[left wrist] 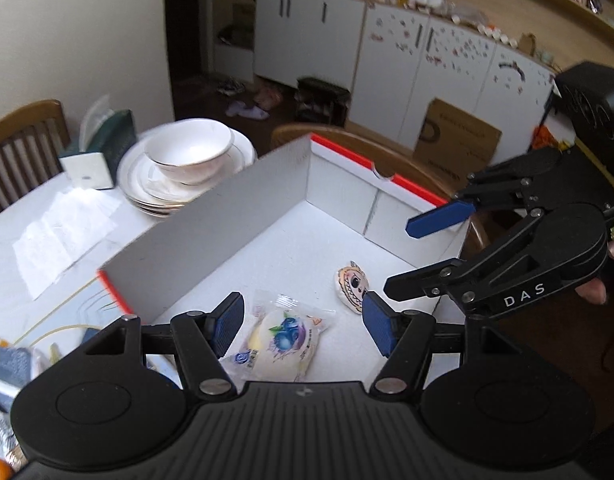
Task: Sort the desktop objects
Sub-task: 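Open both tools to drop the bun and plush into the box, then move both open tools back over the cluttered table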
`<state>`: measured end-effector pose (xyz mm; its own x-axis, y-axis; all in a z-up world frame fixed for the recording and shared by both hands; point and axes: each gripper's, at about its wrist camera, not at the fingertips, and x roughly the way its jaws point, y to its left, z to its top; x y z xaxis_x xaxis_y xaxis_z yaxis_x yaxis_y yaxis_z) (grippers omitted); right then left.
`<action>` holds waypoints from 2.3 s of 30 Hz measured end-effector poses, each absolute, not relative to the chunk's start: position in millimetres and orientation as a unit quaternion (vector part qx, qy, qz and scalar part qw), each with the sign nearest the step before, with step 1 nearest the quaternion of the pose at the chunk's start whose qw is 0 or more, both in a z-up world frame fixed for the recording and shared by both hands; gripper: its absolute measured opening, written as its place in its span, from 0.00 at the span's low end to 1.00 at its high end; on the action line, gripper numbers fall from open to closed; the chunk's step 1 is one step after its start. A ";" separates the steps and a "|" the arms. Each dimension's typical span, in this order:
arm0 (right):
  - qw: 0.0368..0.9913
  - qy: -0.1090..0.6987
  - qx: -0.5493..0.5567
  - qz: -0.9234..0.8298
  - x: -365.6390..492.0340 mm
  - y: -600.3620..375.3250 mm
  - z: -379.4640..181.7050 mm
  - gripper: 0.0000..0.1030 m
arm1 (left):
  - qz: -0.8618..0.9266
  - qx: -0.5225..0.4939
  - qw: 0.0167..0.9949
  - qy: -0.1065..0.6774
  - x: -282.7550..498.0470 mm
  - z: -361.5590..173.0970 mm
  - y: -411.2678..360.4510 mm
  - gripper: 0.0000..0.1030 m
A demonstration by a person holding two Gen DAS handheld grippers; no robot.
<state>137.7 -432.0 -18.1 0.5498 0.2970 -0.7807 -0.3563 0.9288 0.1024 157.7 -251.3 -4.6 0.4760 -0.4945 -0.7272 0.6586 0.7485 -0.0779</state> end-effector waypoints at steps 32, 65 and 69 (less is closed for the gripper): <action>0.913 0.363 0.027 0.182 85.7 -281.1 -1.1 0.76 | -0.254 0.023 0.918 0.303 92.3 19.2 -49.1 0.96; 0.908 0.380 -0.006 0.176 103.2 -141.8 -36.0 0.77 | -0.125 0.051 0.927 0.349 102.4 -53.2 118.4 1.00; 0.907 0.383 -0.012 0.177 110.6 -129.3 -40.2 0.77 | -0.114 0.067 0.925 0.357 110.7 -65.4 133.0 1.00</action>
